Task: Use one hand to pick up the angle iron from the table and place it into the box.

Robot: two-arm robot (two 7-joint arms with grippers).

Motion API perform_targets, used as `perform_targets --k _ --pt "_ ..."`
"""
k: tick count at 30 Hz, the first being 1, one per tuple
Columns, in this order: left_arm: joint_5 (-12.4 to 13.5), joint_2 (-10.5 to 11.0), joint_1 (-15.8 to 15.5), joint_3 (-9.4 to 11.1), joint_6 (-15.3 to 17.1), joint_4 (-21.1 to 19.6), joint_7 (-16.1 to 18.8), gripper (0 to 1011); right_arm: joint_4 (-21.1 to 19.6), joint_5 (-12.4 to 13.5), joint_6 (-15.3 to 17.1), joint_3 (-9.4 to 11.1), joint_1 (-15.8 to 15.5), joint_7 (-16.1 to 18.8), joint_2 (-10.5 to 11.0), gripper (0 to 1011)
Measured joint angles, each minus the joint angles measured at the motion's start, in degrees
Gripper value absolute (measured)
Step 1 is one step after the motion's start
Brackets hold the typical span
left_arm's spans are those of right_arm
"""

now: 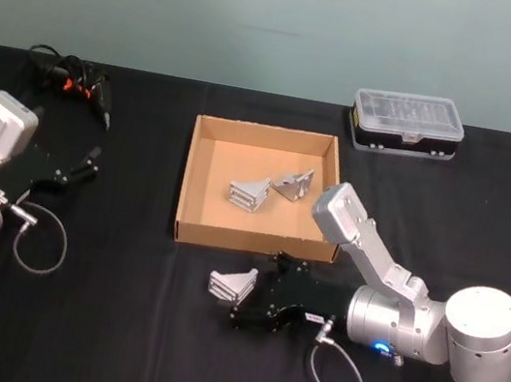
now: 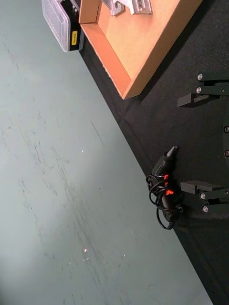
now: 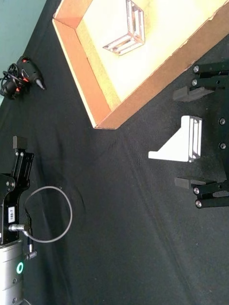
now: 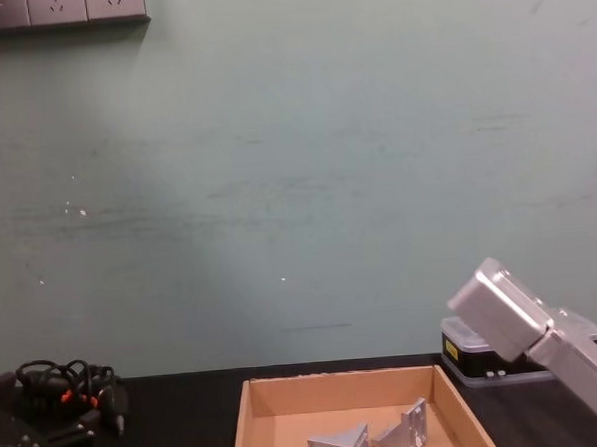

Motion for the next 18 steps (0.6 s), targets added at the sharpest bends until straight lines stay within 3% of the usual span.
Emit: perform_targets --k 18 --pt "0.0 0.0 0.0 0.0 0.0 0.0 0.0 1011 2.4 -0.5 -0.7 -0.4 1.1 1.0 -1.4 1000"
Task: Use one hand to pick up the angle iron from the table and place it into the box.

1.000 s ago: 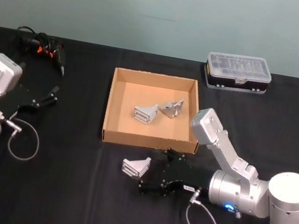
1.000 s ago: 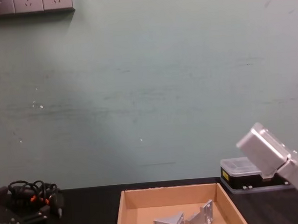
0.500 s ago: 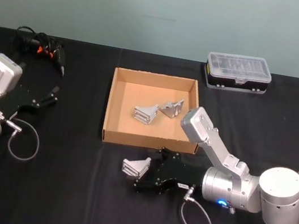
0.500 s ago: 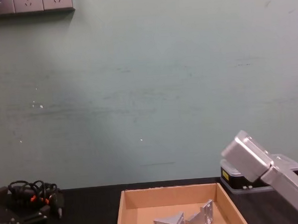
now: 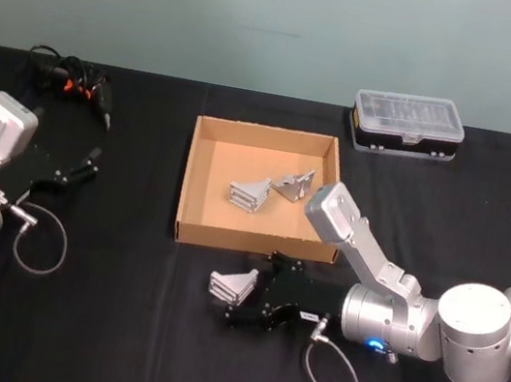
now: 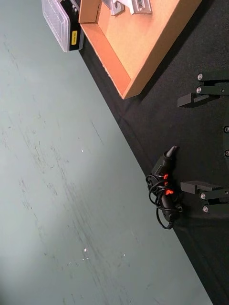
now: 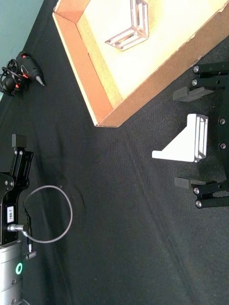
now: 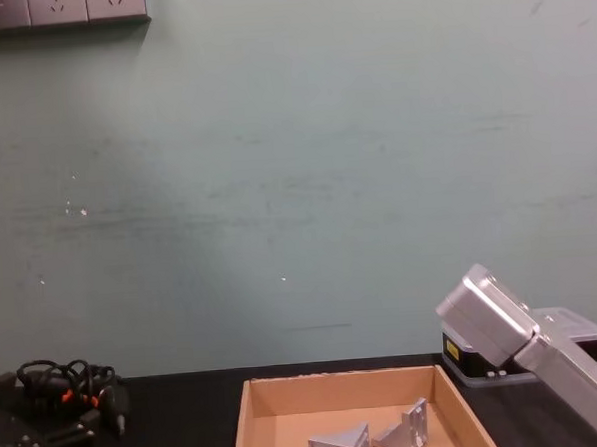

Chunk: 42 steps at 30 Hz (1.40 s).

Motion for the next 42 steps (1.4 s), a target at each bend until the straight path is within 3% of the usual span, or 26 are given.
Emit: perform_targets --k 3,9,12,21,36,42 --pt "0.0 0.0 0.0 0.0 0.0 0.0 0.0 1011 -0.1 0.0 0.0 0.0 0.0 0.0 0.0 998" --pt "0.0 0.0 0.0 0.0 0.0 0.0 0.0 1011 -0.2 0.0 0.1 0.0 0.0 -0.1 0.1 890" --pt "0.0 0.0 0.0 0.0 0.0 0.0 0.0 1011 -0.2 0.0 0.1 0.0 -0.1 -0.2 0.1 769" --pt "0.0 0.0 0.0 0.0 0.0 0.0 0.0 1011 -0.3 -0.1 0.1 0.0 -0.1 -0.2 0.1 533" --pt "0.0 0.0 0.0 0.0 0.0 0.0 0.0 1011 -0.5 -0.1 0.1 0.0 -0.1 -0.3 0.3 531" --pt "0.0 0.0 0.0 0.0 0.0 0.0 0.0 1011 -2.9 -0.2 -1.0 1.0 -0.5 -0.6 1.4 531"
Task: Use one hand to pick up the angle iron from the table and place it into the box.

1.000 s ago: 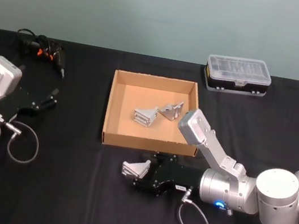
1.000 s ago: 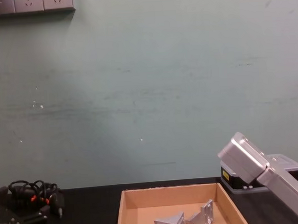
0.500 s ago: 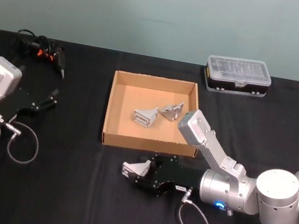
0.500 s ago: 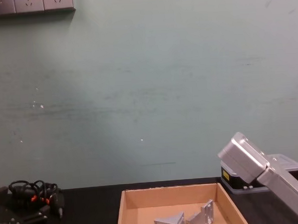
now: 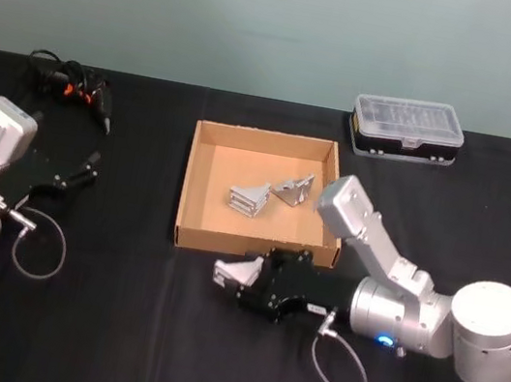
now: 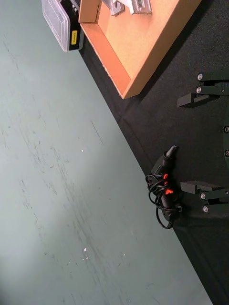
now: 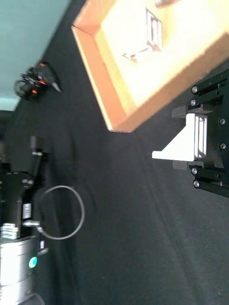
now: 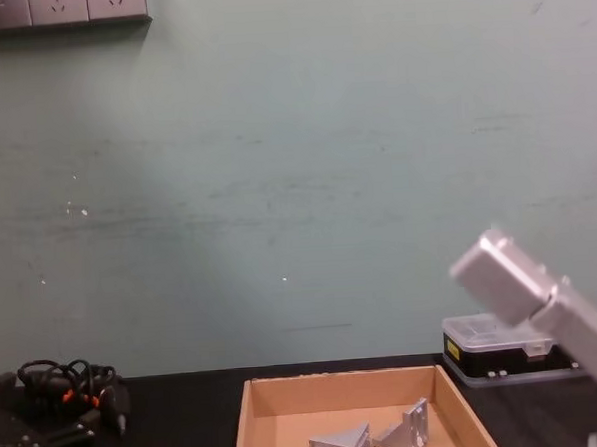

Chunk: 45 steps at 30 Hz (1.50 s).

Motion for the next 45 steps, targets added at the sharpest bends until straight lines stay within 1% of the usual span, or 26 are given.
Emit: perform_targets --k 3,6,10,13,16,19,20,21,23,28,33,34,38,40,41,42,44,45 --pt "0.0 0.0 0.0 0.0 0.0 0.0 0.0 1011 -2.5 0.7 -0.4 1.0 -0.1 0.1 0.9 531" --pt "0.0 0.0 0.0 0.0 0.0 0.0 0.0 1011 -4.2 1.4 -0.7 1.6 0.1 0.6 1.4 531" --pt "0.0 0.0 0.0 0.0 0.0 0.0 0.0 1011 -6.1 2.1 -0.9 2.4 1.4 0.7 1.9 533" --pt "0.0 0.0 0.0 0.0 0.0 0.0 0.0 1011 -6.4 2.1 -0.7 2.8 2.1 0.1 1.9 531" --pt "0.0 0.0 0.0 0.0 0.0 0.0 0.0 1012 -6.1 1.8 -0.2 3.2 3.6 -0.9 1.7 531" --pt "0.0 0.0 0.0 0.0 0.0 0.0 0.0 1011 -3.5 1.3 0.5 3.5 5.9 -1.7 0.8 531" --pt "0.0 0.0 0.0 0.0 0.0 0.0 0.0 1011 -3.5 1.3 0.5 3.5 5.9 -1.7 0.8 531" --pt "0.0 0.0 0.0 0.0 0.0 0.0 0.0 1012 -2.2 1.0 0.7 3.7 6.8 -2.0 0.4 531" --pt "0.0 0.0 0.0 0.0 0.0 0.0 0.0 1011 -0.9 0.5 0.9 3.8 7.6 -2.8 -0.1 531" --pt "0.0 0.0 0.0 0.0 0.0 0.0 0.0 1011 1.1 -0.5 1.3 4.1 8.6 -3.9 -0.8 531" --pt "0.0 0.0 0.0 0.0 0.0 0.0 0.0 1011 5.1 -1.4 1.5 4.1 10.3 -4.2 -2.5 531" --pt "0.0 0.0 0.0 0.0 0.0 0.0 0.0 1011 5.1 -1.4 1.5 4.1 10.3 -4.2 -2.5 531" --pt "0.0 0.0 0.0 0.0 0.0 0.0 0.0 1011 8.9 -2.0 1.2 4.0 12.0 -4.1 -4.1 531" --pt "0.0 0.0 0.0 0.0 0.0 0.0 0.0 1011 11.3 -2.3 1.0 3.8 13.3 -3.8 -5.1 531" --pt "0.0 0.0 0.0 0.0 0.0 0.0 0.0 1011 13.2 -2.5 0.9 3.6 14.2 -3.4 -5.9 531" --pt "0.0 0.0 0.0 0.0 0.0 0.0 0.0 1011 13.2 -2.5 0.9 3.6 14.2 -3.4 -5.9 531" --pt "0.0 0.0 0.0 0.0 0.0 0.0 0.0 1011 16.9 -2.8 0.5 3.3 16.1 -2.6 -7.5 531" --pt "0.0 0.0 0.0 0.0 0.0 0.0 0.0 1011 18.1 -2.9 0.4 3.2 16.7 -2.4 -8.0 533"
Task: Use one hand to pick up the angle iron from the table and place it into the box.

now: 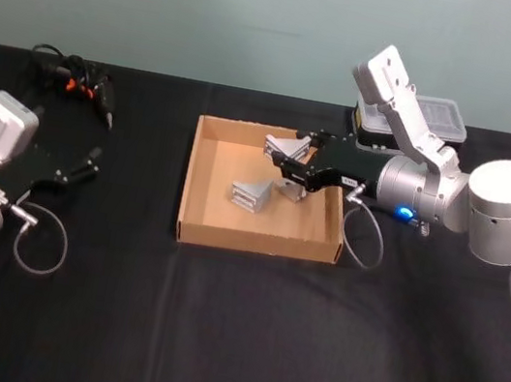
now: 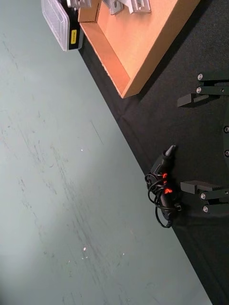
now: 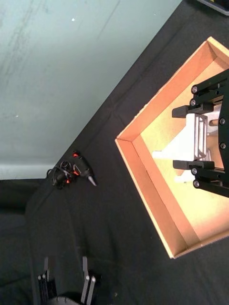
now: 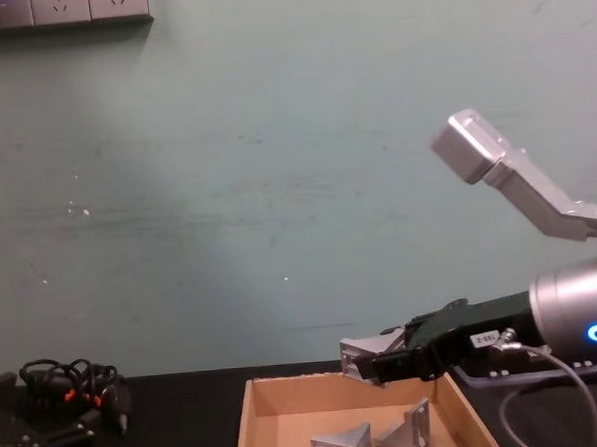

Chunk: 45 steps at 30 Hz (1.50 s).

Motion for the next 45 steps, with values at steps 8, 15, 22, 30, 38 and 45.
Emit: perform_targets --k 8,15,22,30,38,45 --pt "0.0 0.0 0.0 0.0 0.0 0.0 0.0 1011 10.7 -0.6 -0.8 -0.5 4.8 2.0 -4.4 531" --pt "0.0 0.0 0.0 0.0 0.0 0.0 0.0 1011 17.1 -1.5 -2.0 -0.7 7.5 2.7 -6.9 531" --pt "0.0 0.0 0.0 0.0 0.0 0.0 0.0 1011 22.1 -2.5 -3.3 -0.7 9.5 3.5 -8.8 531" --pt "0.0 0.0 0.0 0.0 0.0 0.0 0.0 1011 21.6 -2.5 -3.2 -0.7 9.3 3.5 -8.7 531" --pt "0.0 0.0 0.0 0.0 0.0 0.0 0.0 1011 21.2 -2.4 -3.1 -0.7 9.2 3.4 -8.5 730" --pt "0.0 0.0 0.0 0.0 0.0 0.0 0.0 1012 21.1 -2.3 -3.0 -0.7 9.1 3.3 -8.5 925"
